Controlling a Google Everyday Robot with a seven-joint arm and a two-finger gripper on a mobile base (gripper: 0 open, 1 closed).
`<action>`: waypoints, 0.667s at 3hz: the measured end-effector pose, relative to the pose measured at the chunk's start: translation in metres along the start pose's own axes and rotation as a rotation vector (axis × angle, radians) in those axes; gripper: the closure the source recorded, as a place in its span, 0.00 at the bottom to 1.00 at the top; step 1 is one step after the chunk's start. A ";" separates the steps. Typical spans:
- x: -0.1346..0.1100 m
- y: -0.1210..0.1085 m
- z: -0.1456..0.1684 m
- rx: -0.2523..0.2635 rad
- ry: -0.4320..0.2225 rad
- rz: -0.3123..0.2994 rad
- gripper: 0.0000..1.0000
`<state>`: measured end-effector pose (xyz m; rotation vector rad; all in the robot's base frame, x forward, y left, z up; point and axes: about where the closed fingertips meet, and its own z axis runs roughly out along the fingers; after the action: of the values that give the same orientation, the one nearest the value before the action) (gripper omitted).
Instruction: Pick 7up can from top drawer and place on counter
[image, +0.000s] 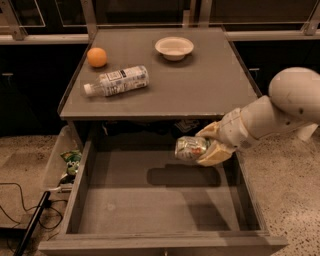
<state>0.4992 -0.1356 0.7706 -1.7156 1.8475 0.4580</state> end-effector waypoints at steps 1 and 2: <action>-0.032 -0.011 -0.061 0.078 0.033 -0.067 1.00; -0.034 -0.018 -0.059 0.075 0.031 -0.073 1.00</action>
Offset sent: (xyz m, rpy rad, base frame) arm 0.0000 -0.0115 0.0505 -0.0351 -0.0715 -0.0008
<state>0.5070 -0.1464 0.8401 -1.7420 1.7932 0.3303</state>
